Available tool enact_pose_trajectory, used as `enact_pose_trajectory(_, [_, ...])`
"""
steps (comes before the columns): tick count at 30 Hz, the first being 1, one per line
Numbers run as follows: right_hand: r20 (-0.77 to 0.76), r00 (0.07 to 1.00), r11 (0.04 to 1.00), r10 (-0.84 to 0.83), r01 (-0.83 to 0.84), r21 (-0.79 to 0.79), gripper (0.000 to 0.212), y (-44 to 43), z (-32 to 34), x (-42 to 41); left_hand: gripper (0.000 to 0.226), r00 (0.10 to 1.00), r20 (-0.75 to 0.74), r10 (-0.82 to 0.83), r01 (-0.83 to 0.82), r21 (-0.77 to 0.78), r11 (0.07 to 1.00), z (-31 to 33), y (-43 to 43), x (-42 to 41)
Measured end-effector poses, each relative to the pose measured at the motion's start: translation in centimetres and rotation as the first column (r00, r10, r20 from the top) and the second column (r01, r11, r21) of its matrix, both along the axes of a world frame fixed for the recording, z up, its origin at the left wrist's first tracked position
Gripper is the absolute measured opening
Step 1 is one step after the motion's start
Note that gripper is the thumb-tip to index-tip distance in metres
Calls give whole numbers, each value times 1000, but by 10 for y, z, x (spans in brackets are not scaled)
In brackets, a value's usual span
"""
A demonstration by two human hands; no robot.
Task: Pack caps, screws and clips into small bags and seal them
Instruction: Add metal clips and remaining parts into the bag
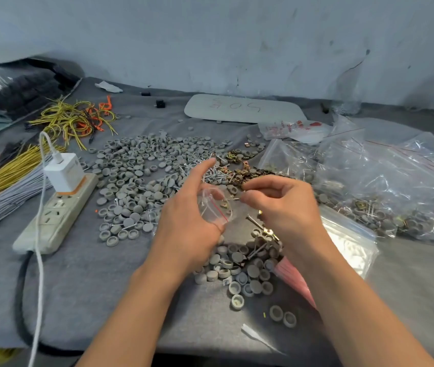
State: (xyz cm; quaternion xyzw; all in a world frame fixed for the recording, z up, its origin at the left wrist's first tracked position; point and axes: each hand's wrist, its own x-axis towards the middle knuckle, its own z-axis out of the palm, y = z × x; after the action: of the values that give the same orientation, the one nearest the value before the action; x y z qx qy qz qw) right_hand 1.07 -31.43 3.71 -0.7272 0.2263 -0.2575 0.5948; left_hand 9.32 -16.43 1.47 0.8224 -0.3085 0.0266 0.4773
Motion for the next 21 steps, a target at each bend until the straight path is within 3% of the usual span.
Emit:
enact_pose_trajectory(4, [-113, 957, 910, -266, 212, -356, 23, -20, 0, -9, 106, 993, 30, 118, -112, -145, 983, 3, 5, 3])
enact_pose_trajectory(8, [-343, 881, 775, -326, 41, -630, 24, -24, -5, -15, 108, 964, 194, 182, -162, -112, 980, 6, 7, 2])
enact_pose_trajectory(15, [-473, 775, 533, -418, -212, -819, 22, -20, -7, -8, 100, 985, 155, 72, -95, 149, 984, -2, -9, -7])
enact_pose_trajectory(21, [-486, 725, 490, -489, -233, -840, 19, -16, -7, -6, 100, 993, 90, 75, -93, 215, 972, -5, -12, -5])
